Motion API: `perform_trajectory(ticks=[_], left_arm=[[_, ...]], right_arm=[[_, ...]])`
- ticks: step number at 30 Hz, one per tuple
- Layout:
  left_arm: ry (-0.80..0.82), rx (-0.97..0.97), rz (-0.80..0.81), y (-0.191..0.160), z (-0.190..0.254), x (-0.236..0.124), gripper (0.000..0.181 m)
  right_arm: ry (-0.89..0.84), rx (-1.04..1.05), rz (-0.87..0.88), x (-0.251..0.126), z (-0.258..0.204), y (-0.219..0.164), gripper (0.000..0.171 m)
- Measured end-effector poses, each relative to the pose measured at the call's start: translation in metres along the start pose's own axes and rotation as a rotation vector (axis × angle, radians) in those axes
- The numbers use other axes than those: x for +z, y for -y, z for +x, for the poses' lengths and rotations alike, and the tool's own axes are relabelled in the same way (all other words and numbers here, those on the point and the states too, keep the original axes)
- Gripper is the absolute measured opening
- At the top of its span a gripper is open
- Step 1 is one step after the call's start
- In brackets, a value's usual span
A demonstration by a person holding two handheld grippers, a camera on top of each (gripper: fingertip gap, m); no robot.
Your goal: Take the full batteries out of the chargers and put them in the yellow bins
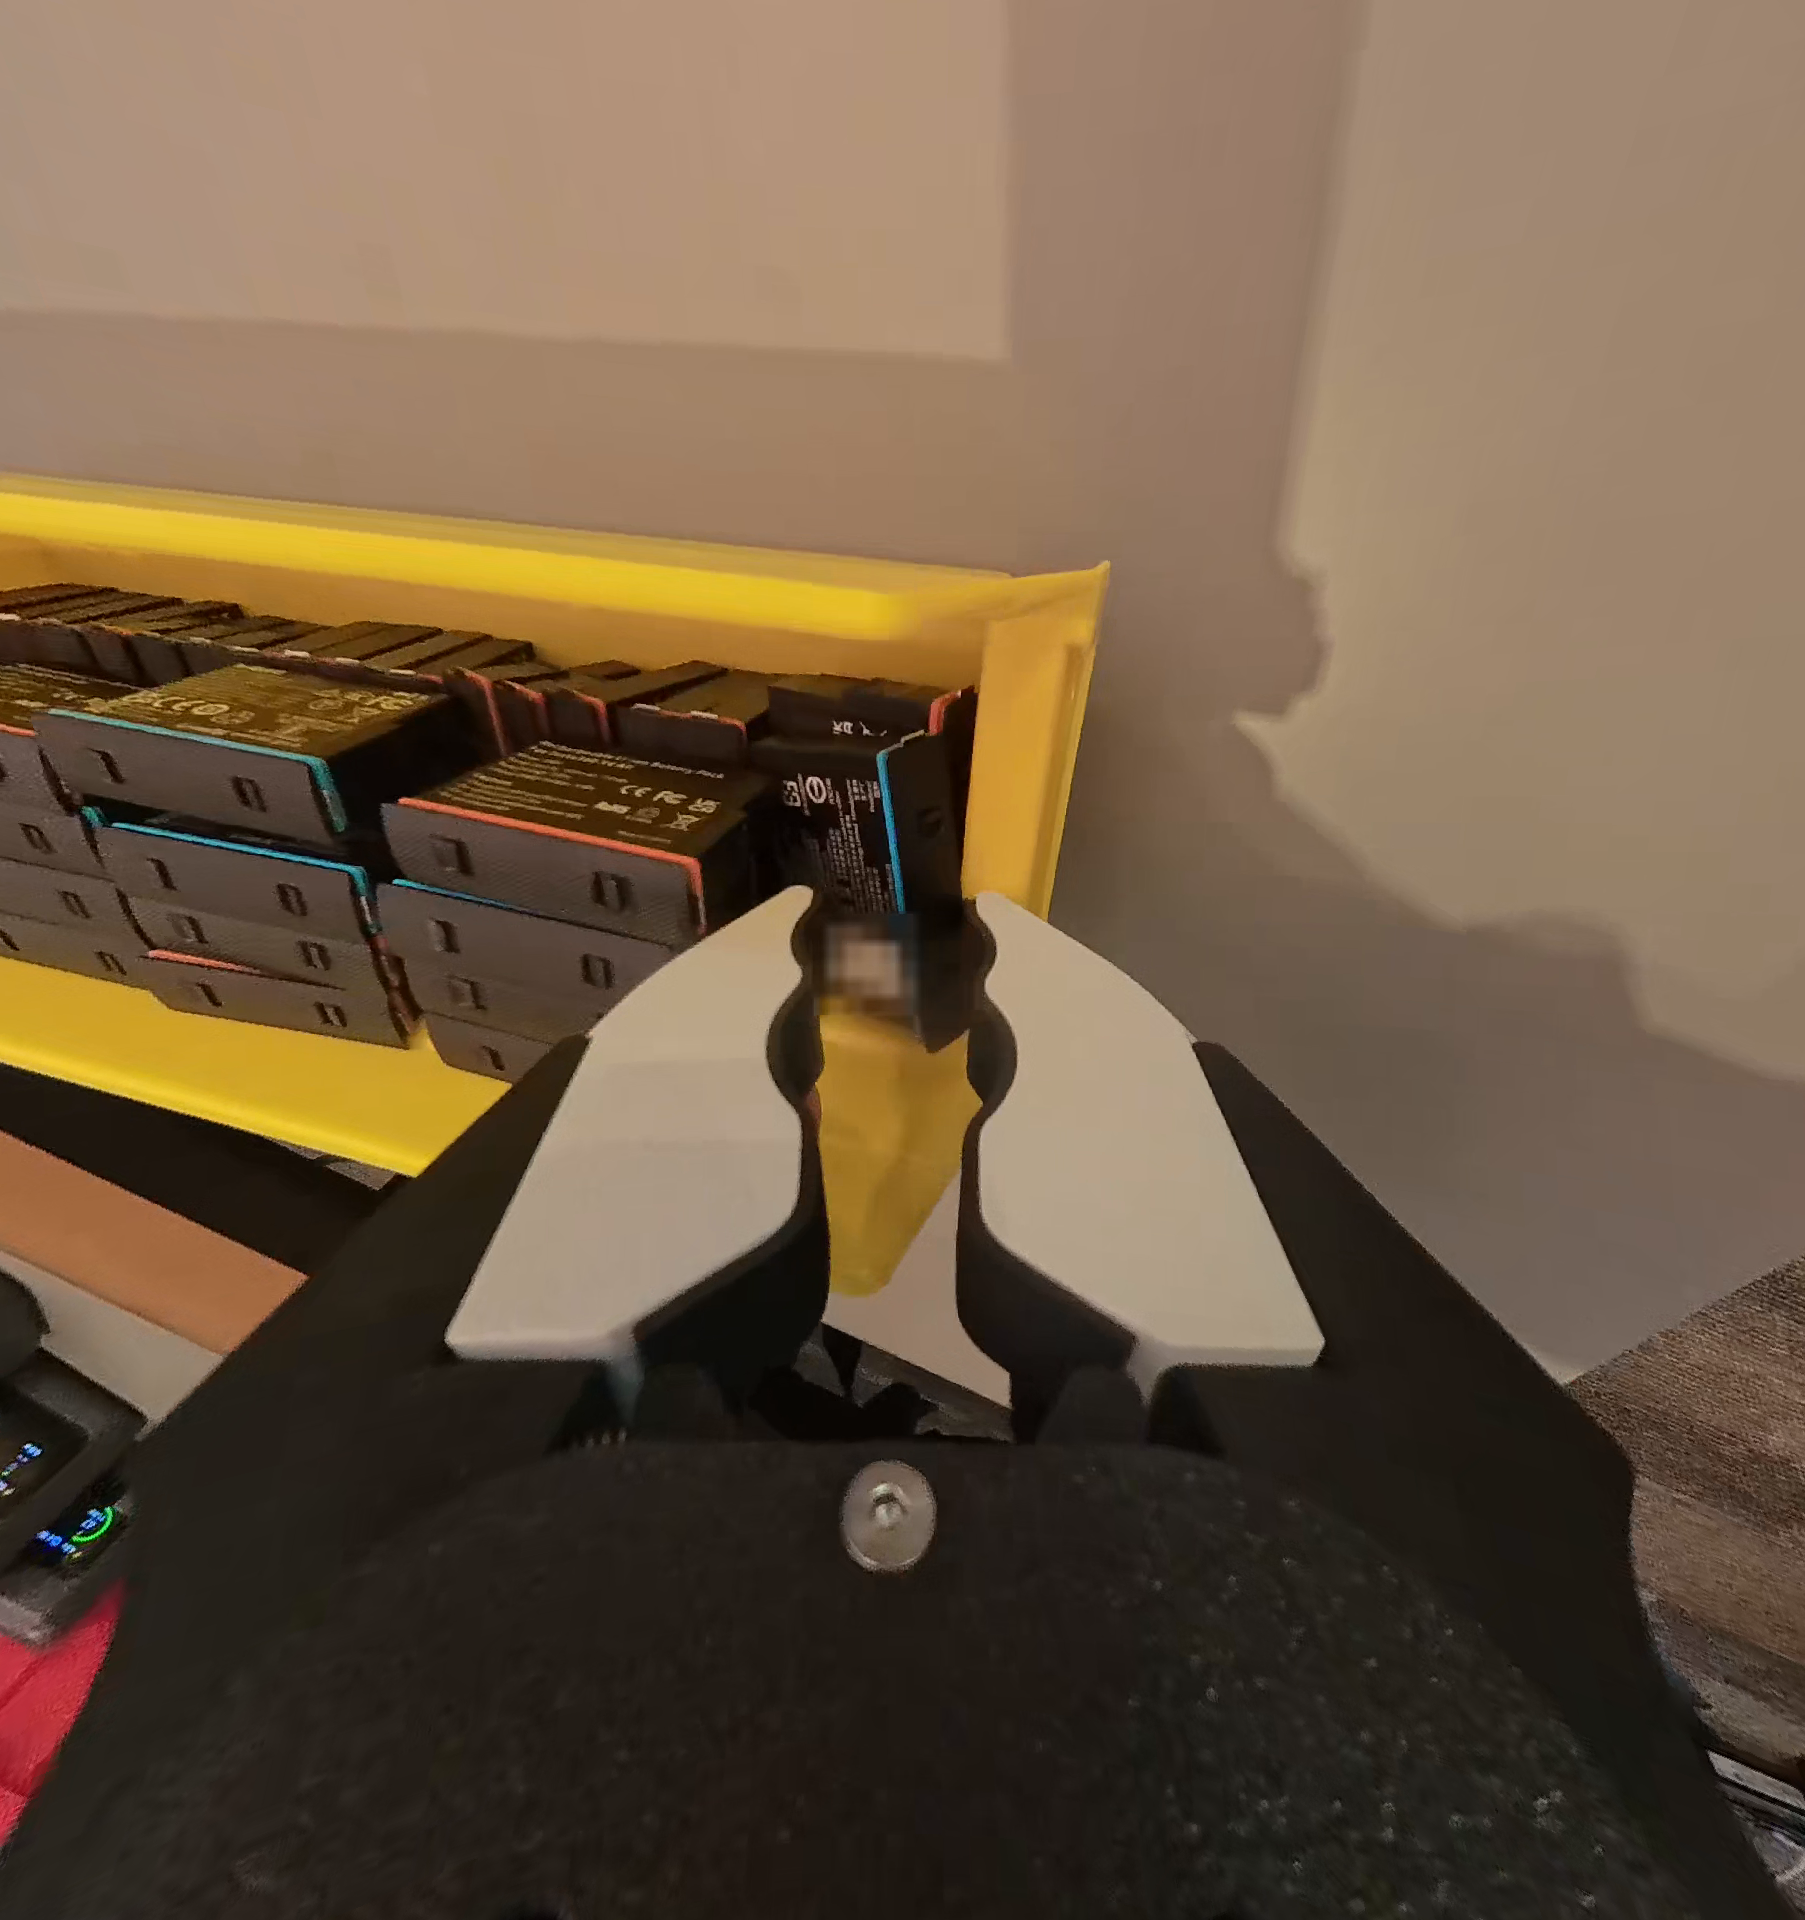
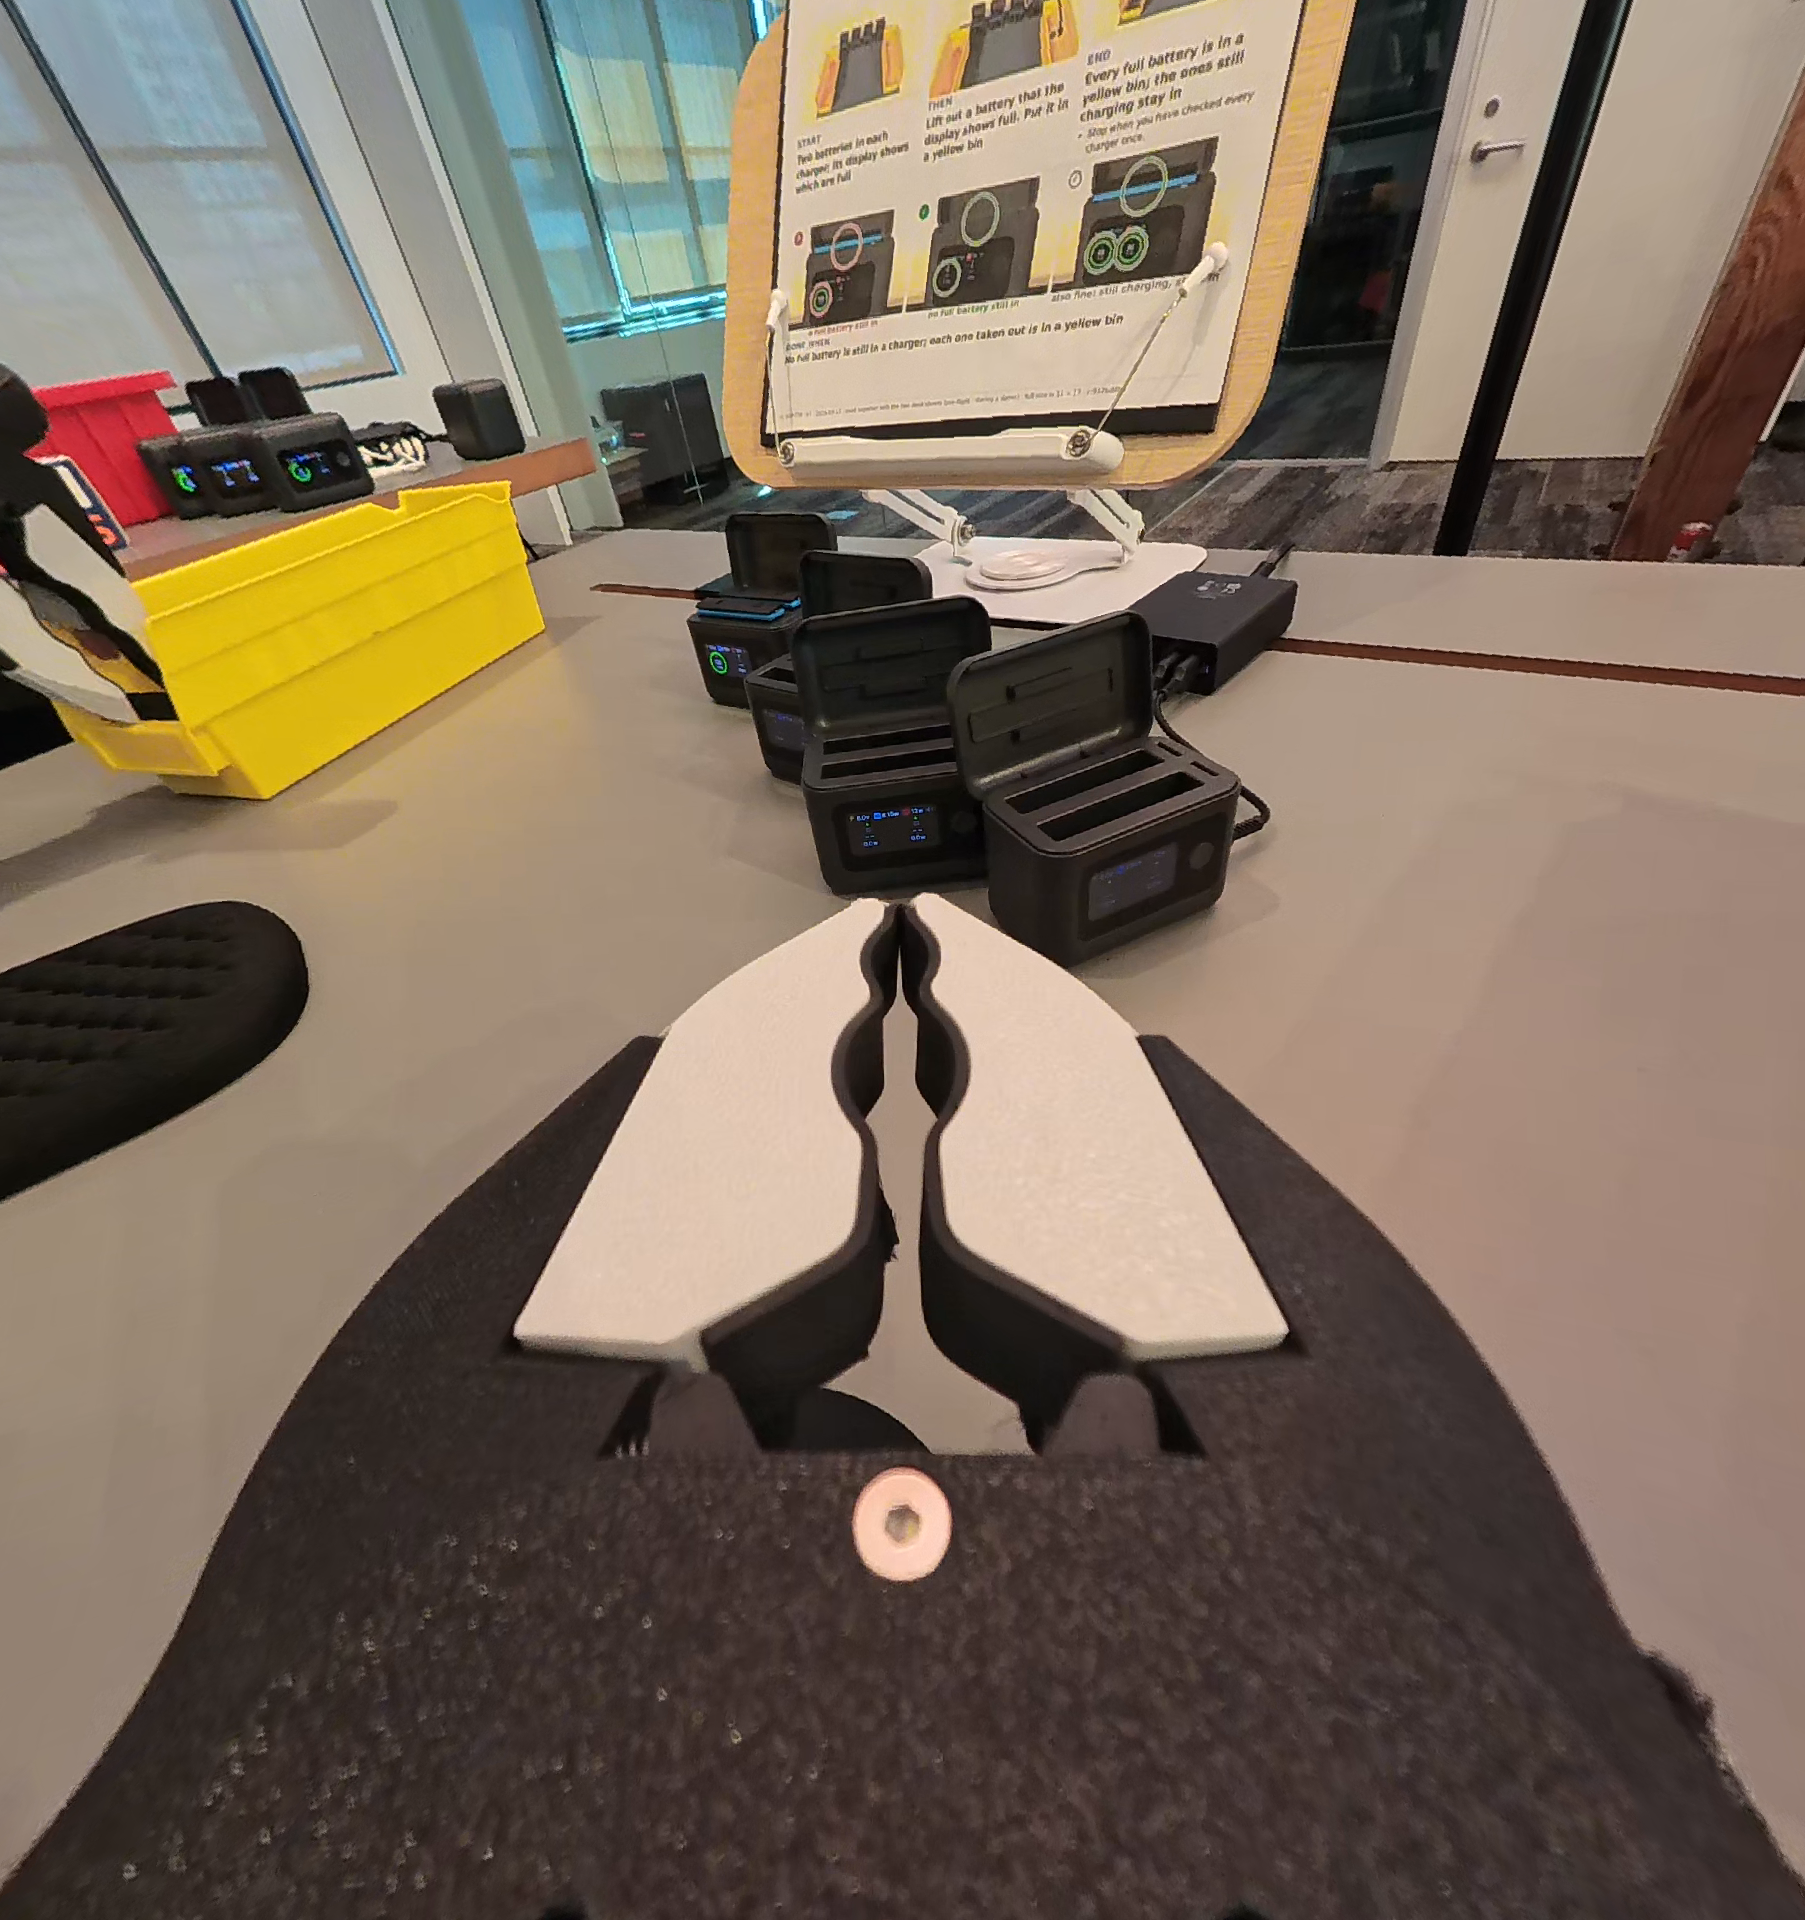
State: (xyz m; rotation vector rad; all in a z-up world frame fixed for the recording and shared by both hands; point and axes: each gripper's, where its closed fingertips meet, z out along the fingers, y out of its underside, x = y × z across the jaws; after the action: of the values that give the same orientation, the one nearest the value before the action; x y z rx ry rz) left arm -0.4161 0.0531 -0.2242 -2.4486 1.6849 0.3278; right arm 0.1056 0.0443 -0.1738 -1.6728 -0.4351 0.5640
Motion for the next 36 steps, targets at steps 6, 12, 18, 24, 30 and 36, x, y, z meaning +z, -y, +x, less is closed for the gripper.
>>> perform_trajectory(ticks=[6,12,18,24,30,36], left_arm=[[0.040,0.037,-0.025,-0.002,-0.004,0.003,0.013],[0.073,0.009,0.020,-0.001,-0.007,-0.002,0.010],[0.058,0.010,0.057,-0.002,-0.002,-0.009,0.008],[0.053,-0.008,0.116,-0.002,0.006,-0.026,0.007],[0.045,-0.025,0.180,-0.002,0.021,-0.039,0.007],[0.053,0.020,0.348,0.032,0.045,-0.066,0.007]], right_arm=[[0.004,0.000,0.002,-0.001,-0.001,0.000,0.000],[0.008,0.007,0.007,-0.001,0.000,0.001,0.000],[0.007,0.005,0.010,-0.002,-0.001,0.001,0.000],[0.009,0.002,0.008,-0.002,-0.001,0.000,0.000],[0.011,-0.022,0.005,-0.002,-0.004,0.000,0.000],[0.085,-0.115,0.011,0.001,-0.024,0.003,0.002]])
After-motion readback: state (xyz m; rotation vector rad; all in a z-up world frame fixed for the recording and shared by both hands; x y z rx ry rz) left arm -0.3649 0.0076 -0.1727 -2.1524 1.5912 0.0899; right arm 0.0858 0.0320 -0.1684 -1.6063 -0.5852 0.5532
